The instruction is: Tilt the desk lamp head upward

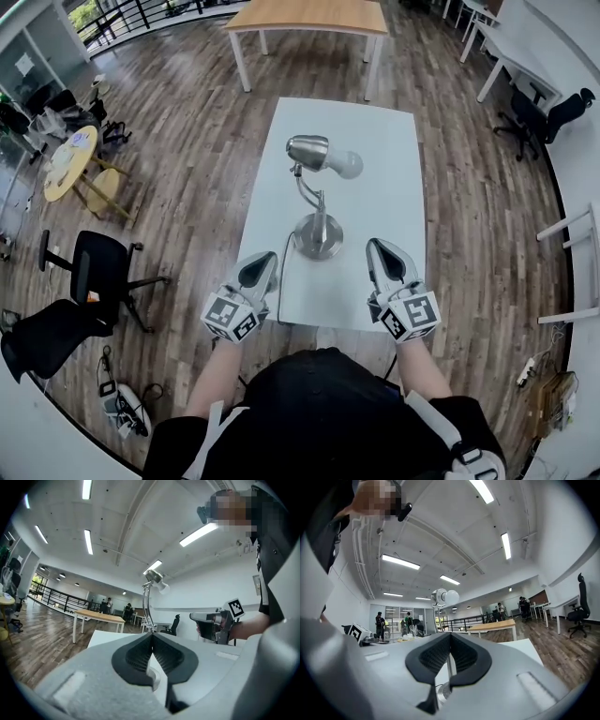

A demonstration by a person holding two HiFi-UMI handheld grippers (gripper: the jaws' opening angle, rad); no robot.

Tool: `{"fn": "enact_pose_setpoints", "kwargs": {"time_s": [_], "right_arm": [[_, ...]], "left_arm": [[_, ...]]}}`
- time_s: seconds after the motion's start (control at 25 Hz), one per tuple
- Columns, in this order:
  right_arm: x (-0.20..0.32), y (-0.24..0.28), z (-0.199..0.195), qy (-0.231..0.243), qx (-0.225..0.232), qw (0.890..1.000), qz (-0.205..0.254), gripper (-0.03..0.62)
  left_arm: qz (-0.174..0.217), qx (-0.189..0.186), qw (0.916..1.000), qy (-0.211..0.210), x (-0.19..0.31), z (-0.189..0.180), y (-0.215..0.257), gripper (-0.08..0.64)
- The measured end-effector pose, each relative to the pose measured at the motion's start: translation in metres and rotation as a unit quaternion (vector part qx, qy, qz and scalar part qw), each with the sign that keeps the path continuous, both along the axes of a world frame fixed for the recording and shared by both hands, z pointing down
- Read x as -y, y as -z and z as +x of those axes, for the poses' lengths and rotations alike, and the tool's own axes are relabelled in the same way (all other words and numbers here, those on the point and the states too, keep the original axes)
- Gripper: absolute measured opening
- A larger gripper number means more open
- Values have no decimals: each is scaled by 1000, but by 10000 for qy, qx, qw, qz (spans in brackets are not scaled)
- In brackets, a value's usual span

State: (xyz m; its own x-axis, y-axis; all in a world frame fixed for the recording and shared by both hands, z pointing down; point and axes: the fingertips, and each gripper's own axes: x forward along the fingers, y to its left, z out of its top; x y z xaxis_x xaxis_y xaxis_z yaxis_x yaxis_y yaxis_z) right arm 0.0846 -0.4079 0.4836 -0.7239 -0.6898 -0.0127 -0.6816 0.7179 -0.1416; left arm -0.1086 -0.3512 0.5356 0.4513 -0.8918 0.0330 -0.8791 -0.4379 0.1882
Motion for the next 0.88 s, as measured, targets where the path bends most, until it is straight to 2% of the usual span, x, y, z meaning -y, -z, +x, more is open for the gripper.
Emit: {"fn": "enact_pose_setpoints", "kwargs": {"time_s": [0.28,0.4,0.52,0.72,0.88], "right_arm": [[-48,21,-12,-530,136,9984,144,6],[-78,24,-29,-594,148,9980,125,6],[-117,26,-44,-746,150,9970,148,6],[-166,18,-46,-1079,-62,9941,71,6],[-183,22,-42,-1251,-122,9920,65,6]], "left_arm": [[399,86,9989,-212,-45,-32,25,0],[398,221,9987,-236,-69,-50,23,0],[333,170,9989,-272,-95,-68,21,0],[309,38,9985,-457,-133,-83,22,0],[313,20,9983,-487,-153,-91,22,0]]}}
